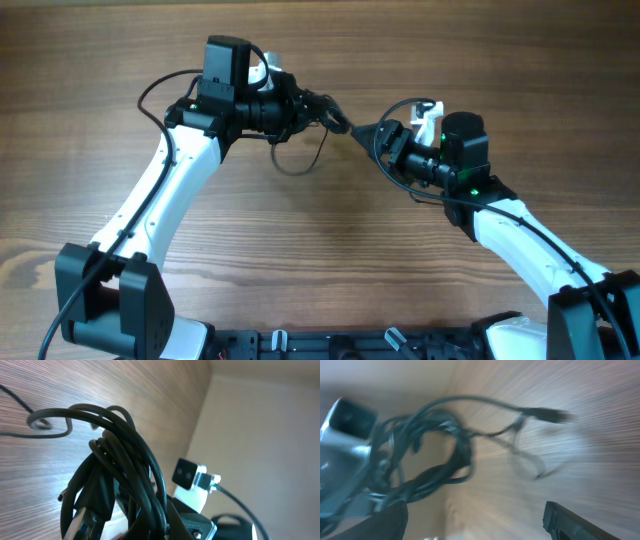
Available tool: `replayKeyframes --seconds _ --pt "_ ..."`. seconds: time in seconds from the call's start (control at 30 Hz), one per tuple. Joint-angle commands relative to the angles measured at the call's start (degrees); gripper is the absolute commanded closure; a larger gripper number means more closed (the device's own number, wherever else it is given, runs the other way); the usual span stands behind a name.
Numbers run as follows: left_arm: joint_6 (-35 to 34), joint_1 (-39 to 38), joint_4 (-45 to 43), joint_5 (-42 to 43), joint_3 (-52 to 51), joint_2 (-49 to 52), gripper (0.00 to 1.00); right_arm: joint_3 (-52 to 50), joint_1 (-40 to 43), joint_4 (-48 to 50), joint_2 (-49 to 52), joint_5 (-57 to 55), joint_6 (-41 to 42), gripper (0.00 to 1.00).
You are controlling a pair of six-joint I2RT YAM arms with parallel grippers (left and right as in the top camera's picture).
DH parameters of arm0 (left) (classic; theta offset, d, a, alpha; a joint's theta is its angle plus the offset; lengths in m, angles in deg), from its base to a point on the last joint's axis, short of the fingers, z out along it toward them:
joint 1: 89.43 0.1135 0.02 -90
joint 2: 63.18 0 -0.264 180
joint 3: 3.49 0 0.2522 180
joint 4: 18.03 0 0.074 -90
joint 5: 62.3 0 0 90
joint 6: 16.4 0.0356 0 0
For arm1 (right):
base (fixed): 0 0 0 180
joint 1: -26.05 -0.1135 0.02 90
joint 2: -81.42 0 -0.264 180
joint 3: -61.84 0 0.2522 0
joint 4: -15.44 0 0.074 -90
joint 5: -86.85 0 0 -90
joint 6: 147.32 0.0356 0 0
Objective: Untangle cables
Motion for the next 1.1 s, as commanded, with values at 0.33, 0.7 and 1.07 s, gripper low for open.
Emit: replayKeyframes --seconds 0.33,0.7,1.07 --pt "5.8 -5.1 -0.7 11.4 0.5 -1.6 0.96 0.3 0.0 3.7 0.4 4.2 7.0 0.25" --pt "4.0 -6.3 -1.9 17.0 0.5 -1.6 0.96 0.3 0.0 3.7 0.4 4.8 9.4 0.27" --pt "0.6 -6.5 -4.5 16.3 0.5 -1.6 0.96 0.3 0.0 4.3 0.4 9.4 26.7 0.72"
